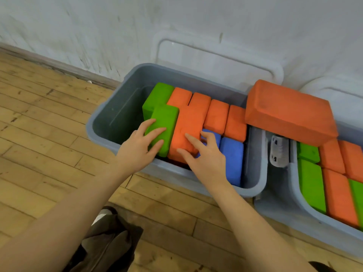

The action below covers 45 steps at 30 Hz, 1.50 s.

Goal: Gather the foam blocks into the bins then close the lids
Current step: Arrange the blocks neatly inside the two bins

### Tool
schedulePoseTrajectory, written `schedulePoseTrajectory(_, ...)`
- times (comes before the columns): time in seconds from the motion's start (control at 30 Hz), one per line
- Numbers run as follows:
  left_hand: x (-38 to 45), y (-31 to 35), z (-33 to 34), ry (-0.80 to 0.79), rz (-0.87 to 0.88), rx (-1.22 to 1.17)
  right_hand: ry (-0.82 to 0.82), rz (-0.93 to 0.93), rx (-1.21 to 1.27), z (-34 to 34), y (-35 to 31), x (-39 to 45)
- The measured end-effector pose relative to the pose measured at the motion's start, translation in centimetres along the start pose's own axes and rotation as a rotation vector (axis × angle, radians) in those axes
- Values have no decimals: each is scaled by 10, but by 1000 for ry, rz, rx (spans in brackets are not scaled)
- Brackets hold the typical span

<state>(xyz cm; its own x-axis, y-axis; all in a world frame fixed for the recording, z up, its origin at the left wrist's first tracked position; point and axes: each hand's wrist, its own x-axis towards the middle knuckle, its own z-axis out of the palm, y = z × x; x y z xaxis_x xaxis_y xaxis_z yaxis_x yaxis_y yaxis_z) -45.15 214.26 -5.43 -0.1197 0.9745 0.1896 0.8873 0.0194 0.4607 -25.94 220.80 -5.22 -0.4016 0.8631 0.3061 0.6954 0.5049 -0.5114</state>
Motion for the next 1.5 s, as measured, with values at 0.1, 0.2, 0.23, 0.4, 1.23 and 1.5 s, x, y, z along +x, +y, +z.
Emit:
schedulePoseTrajectory(0.1,10,-5,1,-19,2,133,135,-60,-21,5,-4,16)
schedulePoseTrajectory(0.2,27,-5,1,-21,-39,226,147,-36,-26,13,-8,43)
schedulePoseTrajectory(0.23,34,-5,2,-34,-67,234,97,-1,-51,17,-8,53)
schedulePoseTrajectory(0.4,67,-11,19,-148,-142,292,-287,44,-328,43,20,64)
schedulePoseTrajectory(1.23,143,125,67,-109,206,183,255,92,-247,-81,133,68)
schedulePoseTrajectory(1.5,187,180,108,-94,200,97,148,97,-494,-105,190,71)
